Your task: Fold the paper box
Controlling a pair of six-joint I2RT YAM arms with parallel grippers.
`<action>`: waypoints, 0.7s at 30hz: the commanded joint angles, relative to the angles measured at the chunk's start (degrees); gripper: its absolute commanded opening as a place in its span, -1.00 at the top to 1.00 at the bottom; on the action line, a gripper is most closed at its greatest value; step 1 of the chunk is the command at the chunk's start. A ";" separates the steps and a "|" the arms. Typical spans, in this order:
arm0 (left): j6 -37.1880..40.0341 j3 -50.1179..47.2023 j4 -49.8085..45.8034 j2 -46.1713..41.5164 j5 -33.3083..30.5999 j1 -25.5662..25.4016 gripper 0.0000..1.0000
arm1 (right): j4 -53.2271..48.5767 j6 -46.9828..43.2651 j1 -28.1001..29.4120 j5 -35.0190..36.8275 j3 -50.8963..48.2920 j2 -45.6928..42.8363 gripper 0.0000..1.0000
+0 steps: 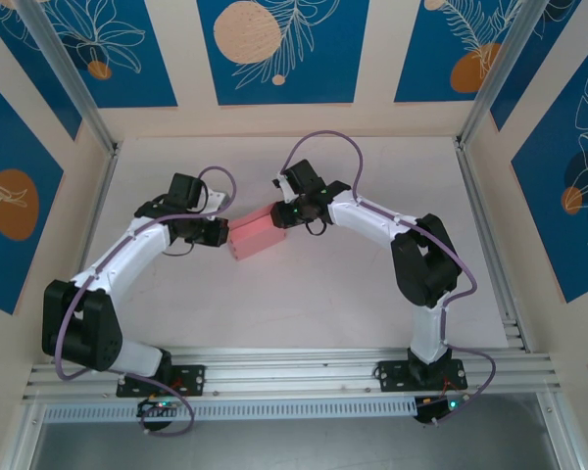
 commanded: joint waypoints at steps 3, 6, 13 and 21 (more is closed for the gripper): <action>1.50 1.36 -4.01 -0.96 -0.65 0.65 1.00 | -2.54 -0.83 0.61 -0.62 -0.41 2.12 0.46; 0.96 1.26 -3.15 -0.71 1.02 0.65 1.00 | -2.46 -0.87 0.60 -0.60 -0.45 2.20 0.46; 0.12 0.27 -1.87 0.27 3.03 0.65 1.00 | -2.55 -0.97 0.63 -0.65 -0.27 2.38 0.47; -2.03 -1.65 0.51 1.21 5.76 -0.21 1.00 | -2.46 -0.92 0.70 -1.10 0.01 2.61 0.49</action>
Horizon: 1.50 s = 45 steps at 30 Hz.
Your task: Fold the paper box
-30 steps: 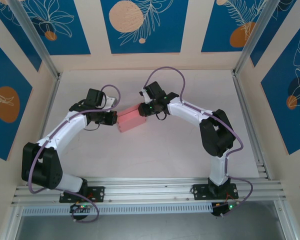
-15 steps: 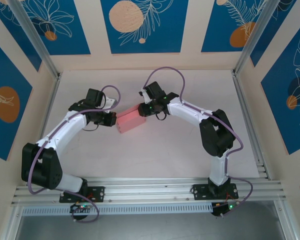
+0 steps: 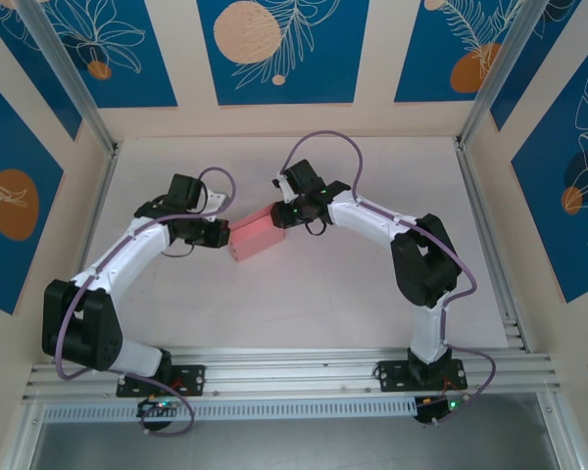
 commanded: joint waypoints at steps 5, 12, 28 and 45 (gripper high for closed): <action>-1.24 -2.72 0.89 1.79 1.87 -0.89 1.00 | -3.23 -1.06 0.74 -0.87 0.27 2.24 0.48; -1.02 -2.48 0.98 1.76 0.39 -0.89 1.00 | -4.00 -1.08 1.00 -0.26 0.61 0.66 0.29; -1.33 -2.25 1.69 2.65 0.34 -0.89 1.00 | -7.17 -2.96 0.84 2.68 0.95 -7.65 0.04; -1.02 -1.78 1.55 2.92 0.58 -0.89 1.00 | -7.10 -5.70 -1.51 -2.18 2.03 -3.75 0.29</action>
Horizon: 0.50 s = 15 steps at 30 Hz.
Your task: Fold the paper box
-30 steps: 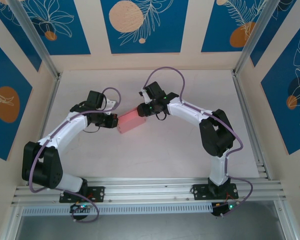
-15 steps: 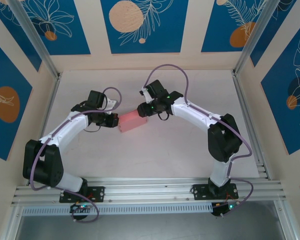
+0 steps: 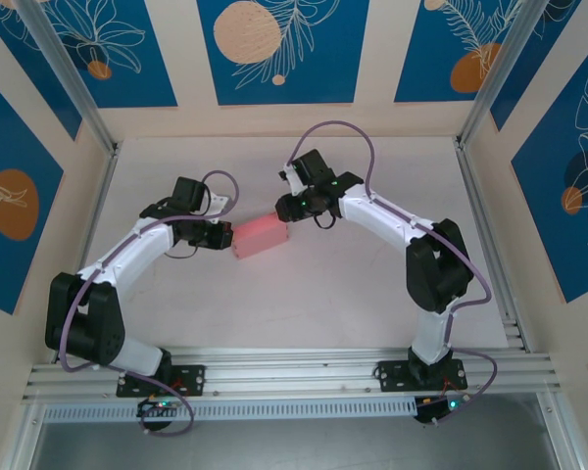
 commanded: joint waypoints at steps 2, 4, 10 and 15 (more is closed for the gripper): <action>-0.55 -0.13 -1.63 0.97 -0.26 -0.52 1.00 | -0.82 -3.23 0.40 -0.74 -0.66 0.48 0.29; -0.61 -0.25 -1.71 0.72 -0.44 -0.51 1.00 | -0.94 -3.54 0.40 -0.27 -0.87 0.85 0.29; -0.39 0.13 -2.09 0.52 -0.79 -0.58 1.00 | -1.93 -3.89 0.37 1.02 0.51 3.31 0.35; -0.25 0.58 -2.43 0.77 -0.79 -0.52 1.00 | -2.28 -3.89 0.12 1.33 1.55 5.13 0.45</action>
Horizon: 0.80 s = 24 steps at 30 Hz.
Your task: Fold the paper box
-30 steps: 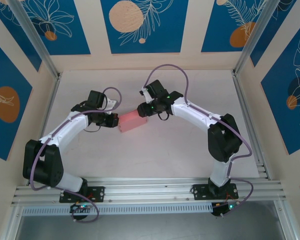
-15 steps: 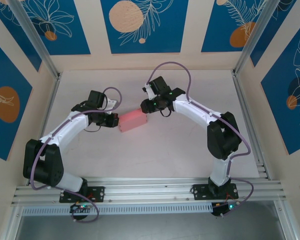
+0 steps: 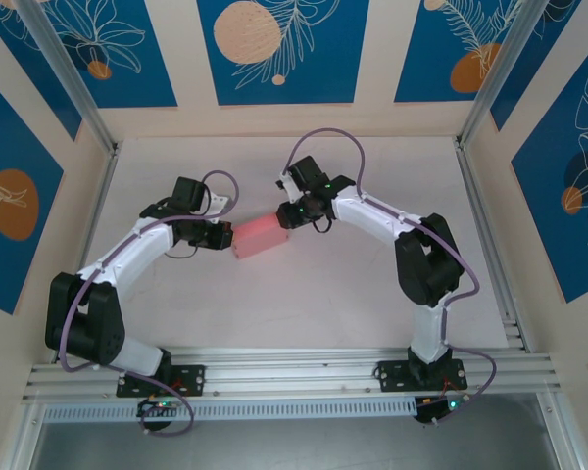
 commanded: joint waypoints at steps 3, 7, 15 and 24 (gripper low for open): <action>-0.17 0.53 -2.39 0.86 -0.77 -0.56 1.00 | -1.89 -1.03 -0.17 1.39 1.45 1.43 0.53; 0.00 0.64 -2.56 1.05 -0.69 -0.47 1.00 | -1.50 -0.85 -0.30 2.37 1.51 0.74 0.55; 0.18 0.74 -2.83 0.94 -1.04 -0.53 1.00 | -0.50 -0.75 -1.01 5.23 1.66 -0.33 0.43; 0.18 0.84 -2.74 1.30 -0.98 -0.47 1.00 | 1.19 -1.02 -1.47 4.74 2.12 0.88 0.44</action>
